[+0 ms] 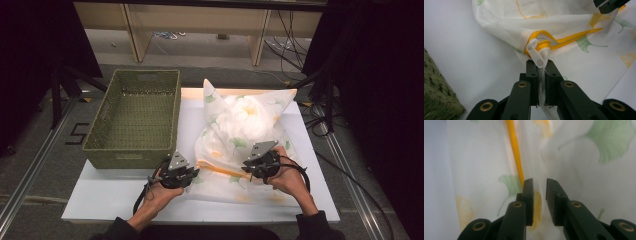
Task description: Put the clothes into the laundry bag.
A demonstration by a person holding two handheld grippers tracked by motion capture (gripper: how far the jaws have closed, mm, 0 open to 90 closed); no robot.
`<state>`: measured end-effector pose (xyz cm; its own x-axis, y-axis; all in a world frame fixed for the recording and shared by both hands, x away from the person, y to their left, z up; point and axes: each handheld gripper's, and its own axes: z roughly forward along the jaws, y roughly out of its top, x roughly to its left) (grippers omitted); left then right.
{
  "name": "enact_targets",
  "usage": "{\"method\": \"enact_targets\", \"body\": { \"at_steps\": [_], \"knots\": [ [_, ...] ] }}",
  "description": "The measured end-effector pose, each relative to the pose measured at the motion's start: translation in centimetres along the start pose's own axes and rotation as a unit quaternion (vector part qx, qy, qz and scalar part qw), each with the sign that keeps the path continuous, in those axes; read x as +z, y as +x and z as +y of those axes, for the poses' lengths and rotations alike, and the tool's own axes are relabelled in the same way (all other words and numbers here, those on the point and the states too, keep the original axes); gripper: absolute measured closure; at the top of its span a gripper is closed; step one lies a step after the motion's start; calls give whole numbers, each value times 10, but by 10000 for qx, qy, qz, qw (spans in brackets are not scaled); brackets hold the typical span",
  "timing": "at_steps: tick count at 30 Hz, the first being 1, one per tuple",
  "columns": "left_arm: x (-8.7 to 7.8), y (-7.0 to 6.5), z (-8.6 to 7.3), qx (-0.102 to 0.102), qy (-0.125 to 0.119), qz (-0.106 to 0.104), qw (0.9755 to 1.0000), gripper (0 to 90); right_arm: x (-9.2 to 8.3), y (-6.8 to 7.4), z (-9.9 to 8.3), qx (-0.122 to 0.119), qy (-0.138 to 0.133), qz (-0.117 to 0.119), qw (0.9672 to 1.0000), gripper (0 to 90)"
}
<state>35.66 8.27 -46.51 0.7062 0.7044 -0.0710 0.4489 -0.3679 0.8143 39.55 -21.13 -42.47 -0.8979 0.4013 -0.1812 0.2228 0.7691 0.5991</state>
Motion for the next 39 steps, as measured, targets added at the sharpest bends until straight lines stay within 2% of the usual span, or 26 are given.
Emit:
{"method": "enact_targets", "body": {
  "at_steps": [3, 4, 5, 6, 8, 9, 10, 11, 12, 13, 14, 15, 17, 18, 19, 20, 21, 23, 25, 26, 27, 28, 30, 32, 34, 39],
  "knots": [
    [0, -4, 1, 135, 55, -5, 9999, 832, 5, 4, 13, 110, -210, -18, 9997, 710],
    [1, -5, 1, 145, -1, -2, 9999, 832, 10, 6, 17, 74, -202, -77, 9997, 700],
    [1, -5, 1, 179, 24, -12, 9998, 831, 15, 6, 20, -48, -190, 1, 9998, 679],
    [1, -5, 1, 163, 29, -13, 9999, 831, 21, 9, 22, 4, -160, 7, 9999, 668],
    [0, -5, 2, 190, 52, -12, 9998, 831, 33, 9, 27, -157, -142, 25, 9998, 637],
    [0, -6, 2, 169, 39, -27, 9998, 830, 37, 9, 29, -129, -102, -45, 9999, 629],
    [0, -6, 2, 186, 35, -33, 9998, 828, 44, 8, 31, -123, -83, -62, 9999, 646],
    [0, -6, 2, 194, 48, -35, 9998, 824, 48, 8, 32, -91, 16, 48, 9999, 730],
    [0, -6, 1, 185, 60, -25, 9998, 818, 52, 7, 32, -173, 103, 33, 9998, 832],
    [0, -4, 0, 210, 56, -61, 9997, 802, 52, 7, 31, -137, 216, 68, 9996, 895],
    [0, -3, 0, 50, 111, -112, 9999, 772, 51, 8, 30, -130, 201, 57, 9997, 900],
    [2, -2, -1, 13, 120, -142, 9998, 729, 49, 8, 29, -117, 196, 33, 9997, 900],
    [8, 1, -4, -96, 282, -205, 9993, 620, 37, 8, 29, -26, -5, 74, 10000, 900],
    [10, 4, -6, -38, 484, -239, 9985, 566, 31, 8, 29, 8, -126, 176, 9998, 900],
    [14, 6, -9, -95, 626, -271, 9976, 533, 26, 8, 29, 33, -178, 245, 9995, 900],
    [18, 9, -10, -142, 633, -328, 9974, 509, 22, 9, 28, -25, -290, 347, 9990, 900],
    [21, 10, -10, -324, 641, -397, 9966, 503, 20, 10, 26, -77, -227, 351, 9991, 900],
    [22, 12, -9, -404, 593, -443, 9964, 504, 18, 15, 22, -58, -77, 407, 9991, 900],
    [20, 15, -8, -334, 571, -515, 9965, 515, 18, 14, 20, -120, -54, 484, 9987, 900],
    [20, 15, -8, -389, 554, -552, 9962, 514, 18, 13, 19, -59, -47, 481, 9988, 900],
    [20, 14, -8, -554, 496, -592, 9955, 512, 17, 12, 18, -6, 1, 457, 9990, 900],
    [21, 14, -8, -586, 437, -664, 9951, 511, 18, 12, 17, 18, 13, 461, 9989, 900],
    [20, 15, -8, -521, 554, -718, 9945, 512, 20, 12, 15, -11, 84, 469, 9989, 900],
    [20, 12, -7, -597, 506, -820, 9936, 533, 25, 12, 13, -53, 179, 484, 9987, 900],
    [19, 11, -6, -476, 546, -835, 9939, 544, 30, 12, 11, -93, 315, 458, 9984, 900],
    [17, 11, -5, -782, 345, -1040, 9909, 586, 41, 7, 1, -81, 374, 512, 9980, 900]
  ]
}}
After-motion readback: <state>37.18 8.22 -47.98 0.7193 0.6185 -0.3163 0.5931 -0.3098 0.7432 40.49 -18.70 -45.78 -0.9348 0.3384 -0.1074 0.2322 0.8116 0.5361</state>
